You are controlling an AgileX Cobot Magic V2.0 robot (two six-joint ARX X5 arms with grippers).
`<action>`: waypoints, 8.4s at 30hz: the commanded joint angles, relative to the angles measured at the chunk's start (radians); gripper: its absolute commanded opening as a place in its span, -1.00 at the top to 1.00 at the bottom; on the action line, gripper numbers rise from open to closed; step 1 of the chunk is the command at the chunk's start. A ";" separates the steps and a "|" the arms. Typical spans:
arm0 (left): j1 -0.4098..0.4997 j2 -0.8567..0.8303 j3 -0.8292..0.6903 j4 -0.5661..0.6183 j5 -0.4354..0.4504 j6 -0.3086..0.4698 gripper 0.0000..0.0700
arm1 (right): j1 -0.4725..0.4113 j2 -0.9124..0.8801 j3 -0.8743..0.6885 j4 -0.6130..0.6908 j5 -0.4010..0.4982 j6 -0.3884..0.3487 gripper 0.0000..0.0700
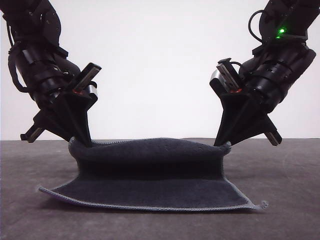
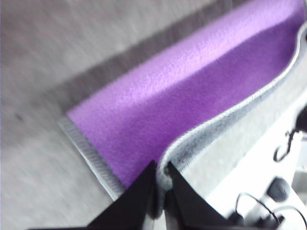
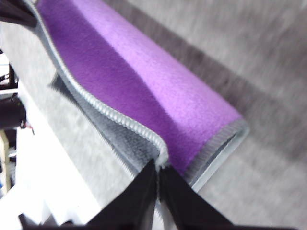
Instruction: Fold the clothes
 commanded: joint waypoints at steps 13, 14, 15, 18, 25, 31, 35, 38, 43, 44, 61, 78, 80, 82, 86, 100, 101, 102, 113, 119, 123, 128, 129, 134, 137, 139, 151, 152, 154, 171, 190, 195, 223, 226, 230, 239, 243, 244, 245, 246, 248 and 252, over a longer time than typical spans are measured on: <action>-0.022 0.026 0.024 -0.159 0.008 0.059 0.98 | 0.026 0.017 0.020 -0.149 -0.008 -0.064 1.00; -0.022 0.026 0.024 -0.167 0.008 0.063 0.96 | 0.026 0.017 0.020 -0.158 -0.008 -0.067 1.00; -0.022 0.026 0.024 -0.174 0.008 0.068 0.91 | 0.026 0.017 0.020 -0.165 -0.008 -0.071 0.98; -0.023 0.026 0.024 -0.191 0.008 0.081 0.60 | 0.026 0.017 0.020 -0.175 -0.007 -0.072 0.59; -0.024 0.026 0.024 -0.210 0.008 0.086 0.09 | 0.026 0.017 0.020 -0.179 -0.008 -0.072 0.17; -0.024 0.026 0.024 -0.212 0.008 0.096 -0.07 | 0.026 0.017 0.020 -0.175 -0.007 -0.096 -0.04; -0.022 0.020 0.025 -0.212 0.008 0.101 -0.24 | 0.023 0.008 0.026 -0.177 0.004 -0.113 -0.11; -0.012 0.000 0.026 -0.198 0.008 0.106 -0.24 | 0.015 -0.028 0.032 -0.168 0.008 -0.114 -0.11; 0.018 -0.074 0.028 -0.124 -0.016 0.063 -0.24 | 0.004 -0.147 0.043 -0.142 0.053 -0.087 -0.11; 0.024 -0.094 0.028 -0.105 -0.036 0.043 -0.24 | 0.003 -0.179 0.043 -0.131 0.084 -0.072 -0.11; 0.087 -0.520 -0.007 0.024 -0.235 -0.061 -0.24 | 0.003 -0.875 0.001 -0.166 0.451 0.118 -0.11; 0.155 -0.636 -0.417 0.166 -0.235 -0.092 -0.24 | 0.006 -0.913 -0.736 0.527 0.206 0.472 -0.12; 0.155 -0.637 -0.441 0.184 -0.235 -0.109 -0.24 | 0.007 -0.863 -0.778 0.621 0.165 0.517 -0.12; 0.155 -0.639 -0.459 0.189 -0.235 -0.117 -0.24 | 0.009 -0.807 -0.791 0.680 0.150 0.533 -0.12; 0.155 -0.643 -0.471 0.212 -0.235 -0.117 -0.24 | 0.024 -0.694 -0.792 0.780 0.135 0.548 -0.11; 0.170 -0.650 -0.471 0.263 -0.235 -0.118 -0.24 | 0.056 -0.393 -0.792 1.051 0.066 0.640 -0.11; 0.170 -0.650 -0.471 0.263 -0.235 -0.118 -0.24 | 0.059 -0.384 -0.792 1.063 0.065 0.648 -0.11; 0.170 -0.650 -0.471 0.263 -0.235 -0.118 -0.24 | 0.066 -0.375 -0.792 1.076 0.063 0.653 -0.11; 0.170 -0.650 -0.471 0.263 -0.235 -0.118 -0.24 | 0.086 -0.354 -0.792 1.108 0.052 0.656 0.99; 0.170 -0.650 -0.471 0.265 -0.235 -0.118 -0.24 | 0.103 -0.354 -0.790 1.179 -0.019 0.688 0.99; 0.170 -0.650 -0.471 0.267 -0.235 -0.118 -0.24 | 0.151 -0.354 -0.787 1.318 -0.052 0.780 0.99; 0.170 -0.650 -0.471 0.267 -0.235 -0.119 -0.24 | 0.235 -0.352 -0.771 1.397 -0.010 0.837 0.99; 0.170 -0.650 -0.471 0.267 -0.235 -0.122 -0.24 | 0.250 -0.348 -0.761 1.397 -0.004 0.838 0.99; 0.170 -0.650 -0.471 0.265 -0.234 -0.138 -0.24 | 0.319 -0.301 -0.696 1.398 0.015 0.848 0.99; 0.170 -0.650 -0.471 0.267 -0.234 -0.138 -0.24 | 0.354 -0.253 -0.633 1.398 0.026 0.857 0.99; 0.170 -0.650 -0.471 0.268 -0.234 -0.138 -0.24 | 0.378 -0.214 -0.585 1.397 0.026 0.863 0.99; 0.170 -0.650 -0.471 0.267 -0.235 -0.136 -0.24 | 0.485 -0.035 -0.362 1.388 0.024 0.887 0.99; 0.170 -0.650 -0.471 0.267 -0.235 -0.136 -0.24 | 0.488 -0.031 -0.360 1.387 0.025 0.886 0.99; 0.170 -0.650 -0.471 0.268 -0.235 -0.135 -0.24 | 0.490 -0.028 -0.360 1.372 0.026 0.883 0.99; 0.170 -0.650 -0.471 0.267 -0.235 -0.135 -0.24 | 0.486 -0.027 -0.360 1.361 -0.024 0.833 -0.01; 0.267 -0.655 -0.471 0.258 -0.236 -0.100 -0.24 | 0.215 -0.441 -0.360 0.677 0.252 0.326 -0.01; 0.286 -0.655 -0.471 0.268 -0.236 -0.100 -0.24 | 0.103 -0.621 -0.362 0.473 0.431 0.214 -0.01; 0.286 -0.655 -0.471 0.271 -0.235 -0.101 -0.10 | -0.099 -1.225 -0.573 0.237 0.715 0.205 0.57; 0.286 -0.655 -0.471 0.269 -0.235 -0.099 0.82 | -0.099 -1.227 -0.573 0.232 0.710 0.203 0.99; 0.286 -0.655 -0.471 0.269 -0.232 -0.099 0.97 | -0.099 -1.225 -0.573 0.235 0.709 0.198 0.99; 0.286 -0.655 -0.471 0.266 -0.231 -0.140 0.95 | -0.099 -1.225 -0.573 0.246 0.708 0.209 0.99; 0.286 -0.655 -0.471 0.265 -0.231 -0.140 0.95 | -0.099 -1.225 -0.573 0.246 0.708 0.209 0.99; 0.286 -0.655 -0.471 0.265 -0.231 -0.140 0.95 | -0.099 -1.225 -0.573 0.246 0.708 0.209 0.99; 0.286 -0.655 -0.471 0.265 -0.231 -0.140 0.95 | -0.099 -1.225 -0.573 0.245 0.708 0.209 0.99; 0.286 -0.655 -0.471 0.265 -0.231 -0.140 0.95 | -0.099 -1.225 -0.573 0.246 0.708 0.209 0.99; 0.286 -0.655 -0.471 0.265 -0.231 -0.140 0.95 | -0.099 -1.225 -0.573 0.246 0.708 0.209 0.99; 0.286 -0.655 -0.471 0.270 -0.232 -0.133 0.95 | -0.099 -1.225 -0.573 0.246 0.708 0.209 0.99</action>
